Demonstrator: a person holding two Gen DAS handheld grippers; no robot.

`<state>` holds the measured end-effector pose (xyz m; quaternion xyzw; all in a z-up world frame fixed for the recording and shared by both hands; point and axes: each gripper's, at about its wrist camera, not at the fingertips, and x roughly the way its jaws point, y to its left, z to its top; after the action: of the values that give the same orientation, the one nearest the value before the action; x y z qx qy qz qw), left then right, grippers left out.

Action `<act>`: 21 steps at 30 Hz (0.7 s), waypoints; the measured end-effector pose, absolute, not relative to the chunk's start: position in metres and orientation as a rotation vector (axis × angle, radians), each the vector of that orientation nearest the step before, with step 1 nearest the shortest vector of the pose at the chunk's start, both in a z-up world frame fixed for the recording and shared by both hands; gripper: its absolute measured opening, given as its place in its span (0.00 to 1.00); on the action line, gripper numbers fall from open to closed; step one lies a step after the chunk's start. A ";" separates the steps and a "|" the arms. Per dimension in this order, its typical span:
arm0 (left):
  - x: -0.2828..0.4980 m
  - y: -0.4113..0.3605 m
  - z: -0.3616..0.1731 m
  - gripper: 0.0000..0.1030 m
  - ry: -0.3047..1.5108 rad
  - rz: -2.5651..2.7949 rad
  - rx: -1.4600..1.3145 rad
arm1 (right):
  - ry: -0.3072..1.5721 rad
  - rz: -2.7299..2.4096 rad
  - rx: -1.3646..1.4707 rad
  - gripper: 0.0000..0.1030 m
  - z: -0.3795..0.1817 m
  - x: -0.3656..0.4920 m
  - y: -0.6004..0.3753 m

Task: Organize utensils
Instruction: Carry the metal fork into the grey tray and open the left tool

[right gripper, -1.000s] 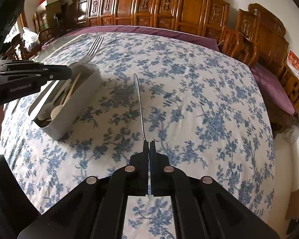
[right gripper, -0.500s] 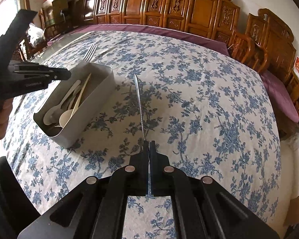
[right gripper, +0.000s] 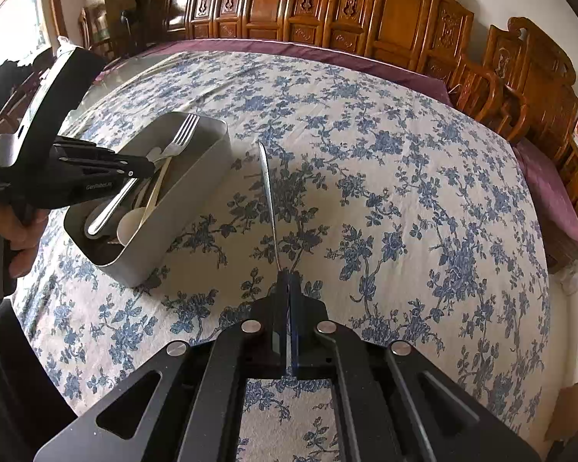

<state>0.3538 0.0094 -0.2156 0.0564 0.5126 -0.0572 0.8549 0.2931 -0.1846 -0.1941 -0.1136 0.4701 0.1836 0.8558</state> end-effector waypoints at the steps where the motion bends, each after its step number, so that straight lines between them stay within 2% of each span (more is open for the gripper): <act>1: 0.353 0.010 -0.215 0.09 1.069 -0.118 0.117 | 0.990 0.385 -0.239 0.02 -0.195 0.293 -0.185; 3: 0.349 0.013 -0.212 0.16 1.058 -0.121 0.114 | 0.992 0.384 -0.240 0.02 -0.196 0.293 -0.185; 17: 0.315 0.041 -0.184 0.20 1.004 -0.112 0.093 | 0.977 0.415 -0.244 0.02 -0.188 0.283 -0.158; 19: 0.309 0.045 -0.181 0.23 0.994 -0.109 0.090 | 0.973 0.420 -0.247 0.02 -0.185 0.281 -0.152; 21: 0.305 0.048 -0.178 0.34 0.985 -0.110 0.088 | 0.968 0.425 -0.254 0.02 -0.182 0.279 -0.145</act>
<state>0.3053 0.0482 -0.1776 0.0422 0.4723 -0.0526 0.8789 0.2794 -0.1452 -0.1817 -0.1208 0.4607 0.2020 0.8558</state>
